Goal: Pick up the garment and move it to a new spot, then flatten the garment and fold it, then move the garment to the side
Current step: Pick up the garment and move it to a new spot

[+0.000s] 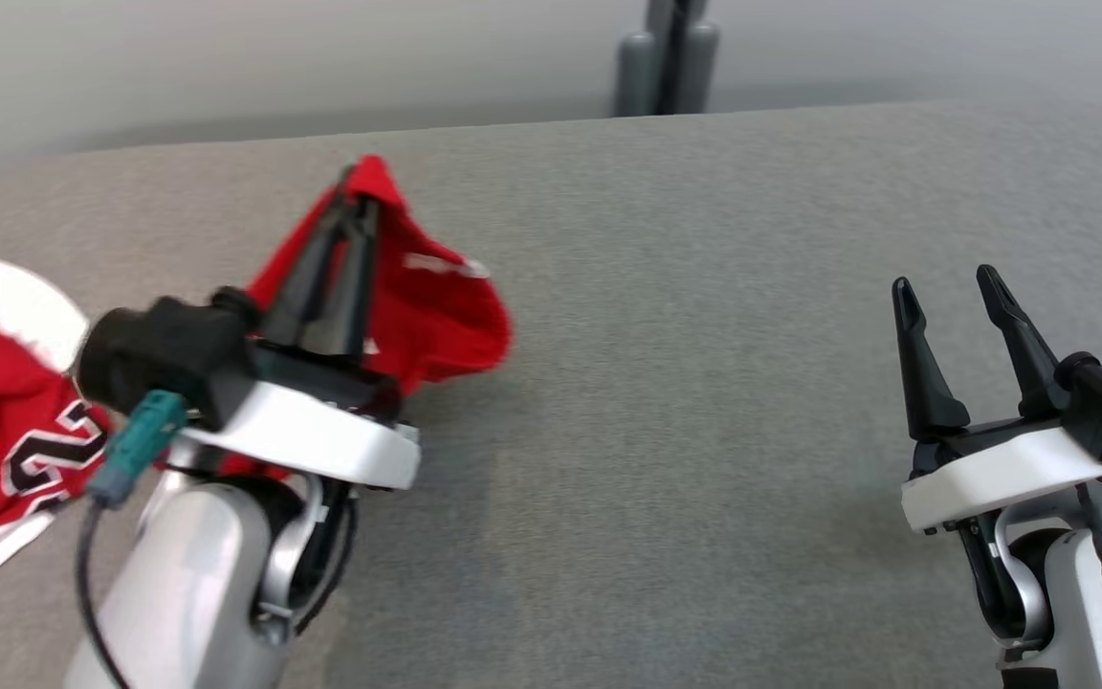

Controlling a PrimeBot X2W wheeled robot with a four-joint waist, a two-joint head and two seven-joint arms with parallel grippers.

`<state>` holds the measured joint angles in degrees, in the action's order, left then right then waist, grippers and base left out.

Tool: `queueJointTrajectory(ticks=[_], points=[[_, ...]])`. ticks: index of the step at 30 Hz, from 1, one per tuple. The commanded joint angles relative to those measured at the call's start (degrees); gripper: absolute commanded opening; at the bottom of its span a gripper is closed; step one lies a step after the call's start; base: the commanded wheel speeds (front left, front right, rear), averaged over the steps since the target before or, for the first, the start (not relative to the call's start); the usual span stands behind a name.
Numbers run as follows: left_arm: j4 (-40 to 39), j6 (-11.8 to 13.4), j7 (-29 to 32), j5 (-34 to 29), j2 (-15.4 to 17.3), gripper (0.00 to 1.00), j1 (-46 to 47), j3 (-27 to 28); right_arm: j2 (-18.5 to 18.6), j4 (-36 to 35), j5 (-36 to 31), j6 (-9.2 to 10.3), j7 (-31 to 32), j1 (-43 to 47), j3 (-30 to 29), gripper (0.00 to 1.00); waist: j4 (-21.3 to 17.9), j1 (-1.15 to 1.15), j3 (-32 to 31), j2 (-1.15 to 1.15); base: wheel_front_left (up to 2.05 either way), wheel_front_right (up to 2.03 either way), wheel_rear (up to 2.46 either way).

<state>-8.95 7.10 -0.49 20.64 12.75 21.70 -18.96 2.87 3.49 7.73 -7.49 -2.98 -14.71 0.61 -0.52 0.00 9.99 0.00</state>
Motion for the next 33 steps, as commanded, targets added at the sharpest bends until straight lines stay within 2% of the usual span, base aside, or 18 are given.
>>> queueJointTrajectory(ticks=[1,7,12,17,22,23,24,25,33], points=[[0.6,-0.7,0.5,-0.6,-0.7,0.00,1.8,-1.5,0.1,-0.2,1.0,0.00,-0.4,-0.2,0.2,1.00,-5.5,0.00,1.8,0.00,0.00,0.00,0.00],[4.0,-3.2,2.0,-1.0,-4.0,0.00,5.1,-7.1,0.1,0.4,2.7,0.00,-1.5,-0.8,0.3,1.00,-11.8,0.00,4.7,0.00,0.00,0.00,0.00],[10.8,-5.1,2.3,-0.5,-6.6,0.00,8.1,-10.8,0.1,1.7,4.2,0.00,-3.1,-0.9,0.1,1.00,-16.5,0.00,7.4,0.00,0.00,0.00,0.00],[20.5,-7.0,0.8,0.5,-8.1,0.00,11.0,-13.1,0.1,3.1,5.5,0.00,-4.5,-1.4,0.4,1.00,-18.8,0.00,9.6,0.00,0.00,0.00,0.00],[30.0,-9.1,-1.0,2.2,-9.1,0.00,13.1,-15.5,0.1,4.7,6.2,0.00,-5.5,-2.1,0.7,1.00,-18.9,0.00,10.6,0.00,0.00,0.00,0.00],[31.5,-9.5,-1.2,2.8,-9.2,0.16,13.3,-15.9,0.1,5.0,6.3,0.00,-5.8,-2.1,0.6,1.00,-18.7,0.00,10.6,0.00,0.00,0.00,0.00],[32.6,-9.8,-1.7,3.1,-9.3,0.72,13.8,-16.3,0.1,5.3,6.4,0.00,-5.9,-2.2,0.6,1.00,-18.4,0.00,10.5,0.00,0.00,0.00,0.00],[33.4,-10.1,-2.2,3.4,-9.5,1.00,14.2,-16.8,0.1,5.6,6.3,0.00,-6.0,-2.3,0.5,1.00,-18.0,0.00,10.4,0.00,0.00,0.00,0.00],[32.3,-9.1,-7.7,4.9,-9.7,1.00,12.9,-19.7,0.2,6.5,5.2,0.00,-5.8,-2.0,-0.1,1.00,-13.8,0.00,7.4,0.00,0.00,0.00,0.00]])
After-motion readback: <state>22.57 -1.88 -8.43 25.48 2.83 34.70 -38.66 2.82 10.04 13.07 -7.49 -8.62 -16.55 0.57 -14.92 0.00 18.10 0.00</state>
